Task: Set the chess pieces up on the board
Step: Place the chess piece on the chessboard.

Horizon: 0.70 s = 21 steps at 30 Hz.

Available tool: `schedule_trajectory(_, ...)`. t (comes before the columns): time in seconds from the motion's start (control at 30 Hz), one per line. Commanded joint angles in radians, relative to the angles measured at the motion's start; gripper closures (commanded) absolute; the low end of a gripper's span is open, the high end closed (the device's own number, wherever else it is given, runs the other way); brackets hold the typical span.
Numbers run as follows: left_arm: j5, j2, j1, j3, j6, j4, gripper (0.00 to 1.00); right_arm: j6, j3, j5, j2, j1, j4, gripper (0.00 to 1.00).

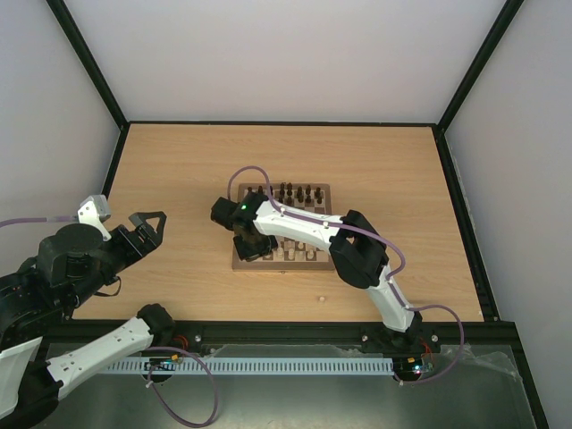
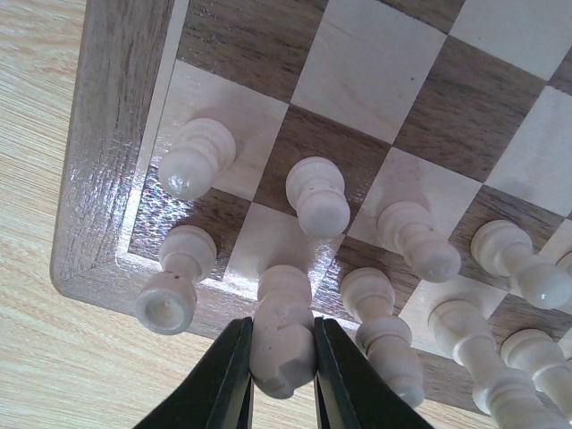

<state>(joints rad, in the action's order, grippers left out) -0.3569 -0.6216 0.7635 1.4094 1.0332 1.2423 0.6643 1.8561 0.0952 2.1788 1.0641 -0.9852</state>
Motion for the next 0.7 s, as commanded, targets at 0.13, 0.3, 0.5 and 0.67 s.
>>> schedule_trajectory(0.13,-0.020,-0.002,0.007,0.005,0.002,0.000,0.01,-0.003,-0.020,-0.007,0.012,-0.005,-0.023,0.78)
schedule_trajectory(0.3,-0.020,-0.001,0.007,0.005,0.003,0.001,0.01,-0.003,-0.022,-0.004,0.012,-0.004,-0.020,0.75)
schedule_trajectory(0.5,-0.020,0.002,0.008,0.006,0.004,0.001,0.01,-0.002,-0.010,0.000,-0.005,-0.004,-0.024,0.74)
schedule_trajectory(0.67,-0.018,0.001,0.008,0.001,0.004,-0.004,0.01,-0.002,0.037,0.022,-0.028,-0.005,-0.057,0.73)
